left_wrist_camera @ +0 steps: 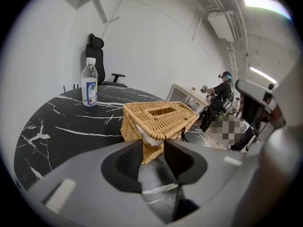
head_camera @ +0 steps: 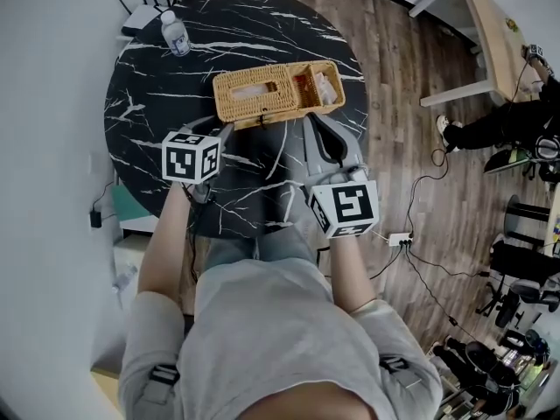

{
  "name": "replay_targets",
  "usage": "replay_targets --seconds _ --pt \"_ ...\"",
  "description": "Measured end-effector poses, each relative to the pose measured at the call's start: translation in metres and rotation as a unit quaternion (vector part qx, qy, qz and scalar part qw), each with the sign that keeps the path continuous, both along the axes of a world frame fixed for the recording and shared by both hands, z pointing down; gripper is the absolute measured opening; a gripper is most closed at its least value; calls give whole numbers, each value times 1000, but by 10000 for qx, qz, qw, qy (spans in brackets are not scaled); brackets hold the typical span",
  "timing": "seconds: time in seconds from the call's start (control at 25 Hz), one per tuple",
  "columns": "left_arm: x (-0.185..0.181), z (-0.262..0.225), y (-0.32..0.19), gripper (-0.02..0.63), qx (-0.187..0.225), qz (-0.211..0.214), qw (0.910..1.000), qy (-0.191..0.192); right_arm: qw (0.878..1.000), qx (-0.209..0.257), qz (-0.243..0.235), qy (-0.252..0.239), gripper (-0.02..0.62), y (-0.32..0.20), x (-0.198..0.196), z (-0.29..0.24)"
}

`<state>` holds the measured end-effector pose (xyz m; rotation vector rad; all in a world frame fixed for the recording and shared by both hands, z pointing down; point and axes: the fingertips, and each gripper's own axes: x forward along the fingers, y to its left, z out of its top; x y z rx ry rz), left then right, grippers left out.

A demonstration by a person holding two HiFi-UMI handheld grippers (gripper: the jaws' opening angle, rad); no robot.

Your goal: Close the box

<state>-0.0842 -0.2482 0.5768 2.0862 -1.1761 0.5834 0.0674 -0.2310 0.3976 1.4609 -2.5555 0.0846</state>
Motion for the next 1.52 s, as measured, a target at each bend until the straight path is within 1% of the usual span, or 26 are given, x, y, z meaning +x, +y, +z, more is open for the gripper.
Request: replay_targets --seconds 0.28,1.0,1.24,1.44,1.52 --pt "1 8 2 170 -90 -42 10000 -3 10000 -40 38 13 5 1 3 4" --pt "1 10 6 170 -81 -107 9999 33 9999 -38 152 -7 5 9 8 6" --pt "-2 2 9 170 2 -133 9999 23 9999 6 164 -22 5 14 5 2" --pt "-7 -12 11 167 200 -153 9997 18 9998 93 154 -56 5 18 -1 -5" --pt "-10 -21 12 141 303 -167 9994 22 9998 132 152 -69 5 19 -4 -9"
